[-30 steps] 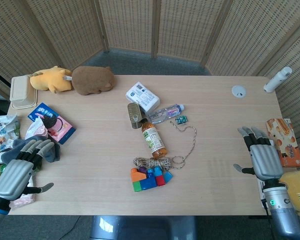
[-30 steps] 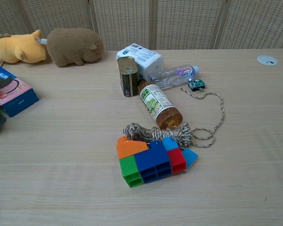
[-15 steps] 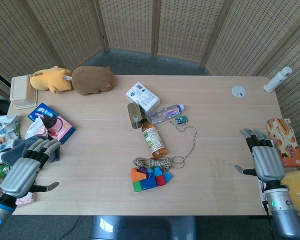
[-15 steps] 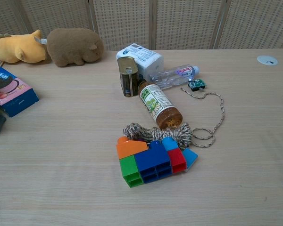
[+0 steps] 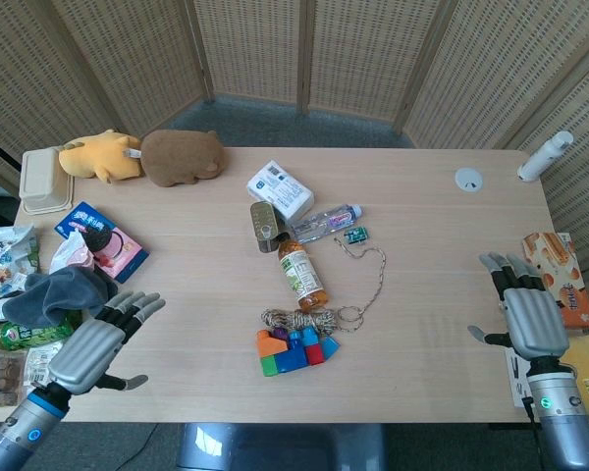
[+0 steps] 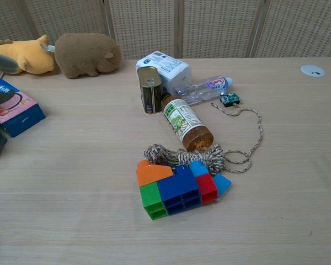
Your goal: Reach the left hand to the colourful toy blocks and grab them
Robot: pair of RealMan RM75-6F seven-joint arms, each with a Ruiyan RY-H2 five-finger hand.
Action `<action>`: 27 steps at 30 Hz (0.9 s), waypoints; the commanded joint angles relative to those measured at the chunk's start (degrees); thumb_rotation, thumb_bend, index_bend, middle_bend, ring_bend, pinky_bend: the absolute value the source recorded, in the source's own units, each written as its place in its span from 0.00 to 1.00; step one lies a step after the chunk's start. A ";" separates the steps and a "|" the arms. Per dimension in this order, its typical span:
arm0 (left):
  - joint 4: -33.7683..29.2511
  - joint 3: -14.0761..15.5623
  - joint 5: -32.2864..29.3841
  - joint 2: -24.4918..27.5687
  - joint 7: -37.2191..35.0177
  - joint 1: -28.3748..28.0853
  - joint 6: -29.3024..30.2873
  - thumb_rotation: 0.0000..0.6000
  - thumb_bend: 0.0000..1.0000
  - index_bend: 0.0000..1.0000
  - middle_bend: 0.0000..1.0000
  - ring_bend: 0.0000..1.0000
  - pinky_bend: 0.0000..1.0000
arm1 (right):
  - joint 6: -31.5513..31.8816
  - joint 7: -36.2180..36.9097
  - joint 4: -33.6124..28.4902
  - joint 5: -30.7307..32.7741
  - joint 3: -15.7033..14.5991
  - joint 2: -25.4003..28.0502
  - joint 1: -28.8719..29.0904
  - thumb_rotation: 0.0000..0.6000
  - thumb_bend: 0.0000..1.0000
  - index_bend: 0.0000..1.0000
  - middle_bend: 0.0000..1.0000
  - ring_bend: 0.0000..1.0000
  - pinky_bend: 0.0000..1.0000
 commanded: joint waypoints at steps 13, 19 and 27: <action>1.83 -2.32 -5.59 -15.44 13.56 -5.91 -8.25 1.00 0.00 0.00 0.00 0.00 0.00 | -0.62 1.37 -0.41 0.86 0.32 1.26 -0.45 1.00 0.03 0.00 0.00 0.00 0.00; 4.88 -3.89 -11.27 -22.67 19.07 -9.17 -11.79 1.00 0.00 0.00 0.00 0.00 0.00 | -1.15 2.01 -0.32 1.35 0.28 1.74 -0.61 1.00 0.03 0.00 0.00 0.00 0.00; 9.35 -4.84 -18.14 -31.07 23.88 -13.06 -14.76 1.00 0.00 0.00 0.00 0.00 0.00 | -0.49 3.53 -0.41 1.79 0.59 2.84 -1.44 1.00 0.03 0.00 0.00 0.00 0.00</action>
